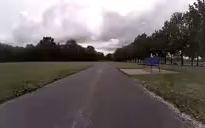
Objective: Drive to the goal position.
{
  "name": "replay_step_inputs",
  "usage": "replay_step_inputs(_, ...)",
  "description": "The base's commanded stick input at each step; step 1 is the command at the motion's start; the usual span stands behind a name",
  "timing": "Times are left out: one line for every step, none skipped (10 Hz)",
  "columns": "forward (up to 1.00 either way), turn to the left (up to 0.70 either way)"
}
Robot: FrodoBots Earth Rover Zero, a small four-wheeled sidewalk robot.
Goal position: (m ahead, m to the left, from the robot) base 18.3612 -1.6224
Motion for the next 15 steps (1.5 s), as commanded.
replay_step_inputs(0.7,0.0)
replay_step_inputs(0.7,0.0)
replay_step_inputs(0.7,0.0)
replay_step_inputs(0.7,0.0)
replay_step_inputs(0.7,0.0)
replay_step_inputs(0.7,0.0)
replay_step_inputs(0.7,0.0)
replay_step_inputs(0.7,0.0)
replay_step_inputs(0.7,0.0)
replay_step_inputs(0.7,0.0)
replay_step_inputs(0.7,0.0)
replay_step_inputs(0.7,0.0)
replay_step_inputs(0.7,0.0)
replay_step_inputs(0.7,0.0)
replay_step_inputs(0.7,0.0)
